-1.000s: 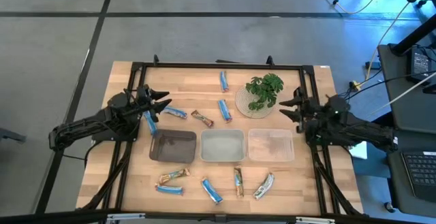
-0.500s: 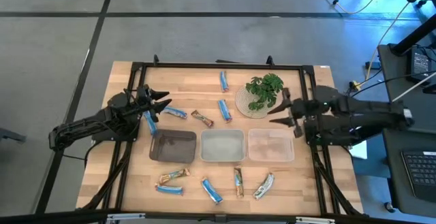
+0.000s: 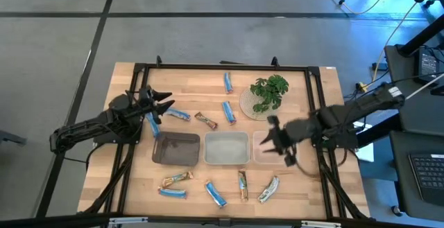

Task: Pick and place Granola Bars by type
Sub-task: Put the orange granola bar into the transparent bin

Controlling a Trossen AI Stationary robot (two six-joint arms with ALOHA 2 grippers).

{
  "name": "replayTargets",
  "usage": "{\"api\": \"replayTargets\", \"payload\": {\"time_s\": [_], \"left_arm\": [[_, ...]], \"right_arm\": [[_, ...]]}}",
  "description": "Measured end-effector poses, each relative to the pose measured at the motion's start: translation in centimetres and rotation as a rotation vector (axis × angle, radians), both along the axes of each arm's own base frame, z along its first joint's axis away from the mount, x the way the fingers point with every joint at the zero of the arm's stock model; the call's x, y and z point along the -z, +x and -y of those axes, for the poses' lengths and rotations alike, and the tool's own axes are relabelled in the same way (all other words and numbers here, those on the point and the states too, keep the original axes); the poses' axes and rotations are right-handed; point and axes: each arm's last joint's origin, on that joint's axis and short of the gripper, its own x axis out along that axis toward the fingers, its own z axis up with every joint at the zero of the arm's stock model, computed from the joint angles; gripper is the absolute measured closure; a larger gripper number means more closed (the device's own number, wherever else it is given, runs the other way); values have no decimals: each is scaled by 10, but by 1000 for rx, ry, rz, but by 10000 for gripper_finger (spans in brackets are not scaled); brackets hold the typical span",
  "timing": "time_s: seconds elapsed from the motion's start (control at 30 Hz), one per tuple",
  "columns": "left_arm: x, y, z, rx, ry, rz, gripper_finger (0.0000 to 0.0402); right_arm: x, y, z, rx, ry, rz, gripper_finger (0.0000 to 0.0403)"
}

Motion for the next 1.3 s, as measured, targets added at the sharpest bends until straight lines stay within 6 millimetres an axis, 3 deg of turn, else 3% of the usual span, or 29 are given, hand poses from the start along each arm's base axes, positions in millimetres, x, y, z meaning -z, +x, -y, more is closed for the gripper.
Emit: {"api": "replayTargets", "payload": {"time_s": [0.2,0.37,0.53,0.83,1.07,1.3], "left_arm": [[0,0,0,0,17,-4,205],[0,0,0,0,17,-3,205],[-1,0,0,-7,19,2,205],[-1,0,0,-7,20,4,205],[-1,0,0,-7,19,2,206],[-1,0,-1,-29,53,-19,205]], "right_arm": [[15,7,-40,4,-55,-114,265],[29,8,-65,38,126,-234,265],[42,12,-76,-5,168,-317,265],[67,25,-87,80,197,-397,262],[88,29,-99,56,170,-455,199],[94,33,-110,58,236,-449,138]]}}
